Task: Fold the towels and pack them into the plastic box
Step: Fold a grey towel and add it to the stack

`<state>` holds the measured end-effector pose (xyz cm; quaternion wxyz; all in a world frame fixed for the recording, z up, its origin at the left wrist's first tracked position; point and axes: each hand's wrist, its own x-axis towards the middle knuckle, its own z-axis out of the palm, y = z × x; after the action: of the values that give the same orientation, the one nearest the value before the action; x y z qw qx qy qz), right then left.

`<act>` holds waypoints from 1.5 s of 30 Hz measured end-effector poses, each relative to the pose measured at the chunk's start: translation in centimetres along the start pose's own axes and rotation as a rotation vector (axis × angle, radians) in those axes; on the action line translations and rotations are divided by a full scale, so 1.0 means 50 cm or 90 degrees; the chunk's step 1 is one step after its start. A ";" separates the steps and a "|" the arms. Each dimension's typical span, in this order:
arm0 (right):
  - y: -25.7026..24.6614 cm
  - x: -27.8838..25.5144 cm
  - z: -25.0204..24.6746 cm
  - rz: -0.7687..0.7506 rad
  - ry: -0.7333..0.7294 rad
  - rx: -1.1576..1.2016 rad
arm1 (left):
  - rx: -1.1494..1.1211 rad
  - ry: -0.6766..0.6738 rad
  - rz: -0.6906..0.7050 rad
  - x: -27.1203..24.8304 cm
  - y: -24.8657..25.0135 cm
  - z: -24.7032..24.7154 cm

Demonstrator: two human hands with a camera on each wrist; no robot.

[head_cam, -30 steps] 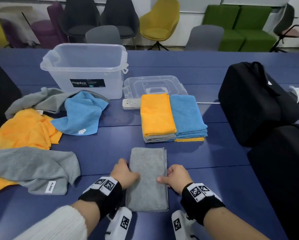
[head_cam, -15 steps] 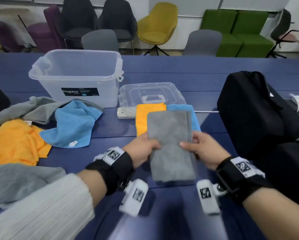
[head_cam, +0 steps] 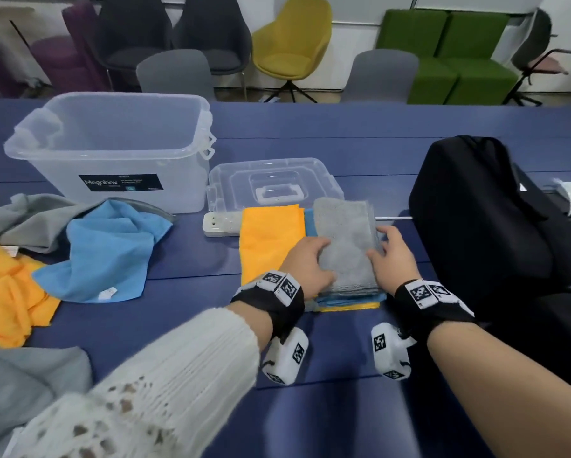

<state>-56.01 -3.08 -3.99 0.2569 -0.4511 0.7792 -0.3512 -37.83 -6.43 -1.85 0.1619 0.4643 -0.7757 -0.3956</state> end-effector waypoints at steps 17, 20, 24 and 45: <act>0.008 -0.023 0.020 -0.029 -0.005 -0.210 | 0.114 0.098 0.075 -0.037 -0.027 0.050; -0.011 -0.041 0.018 -0.084 0.168 -0.271 | 0.270 0.005 0.105 -0.058 -0.030 0.048; -0.064 -0.077 0.050 -0.215 0.259 -0.171 | 0.302 -0.043 0.119 -0.109 -0.044 0.015; -0.337 -0.481 0.577 -0.586 -0.623 -0.416 | 0.610 -0.077 -0.311 -0.506 -0.466 -0.364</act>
<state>-15.42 3.23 -6.79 0.2541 -0.8900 0.3727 0.0672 0.28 0.63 -5.17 -0.2096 0.6293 -0.7467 -0.0495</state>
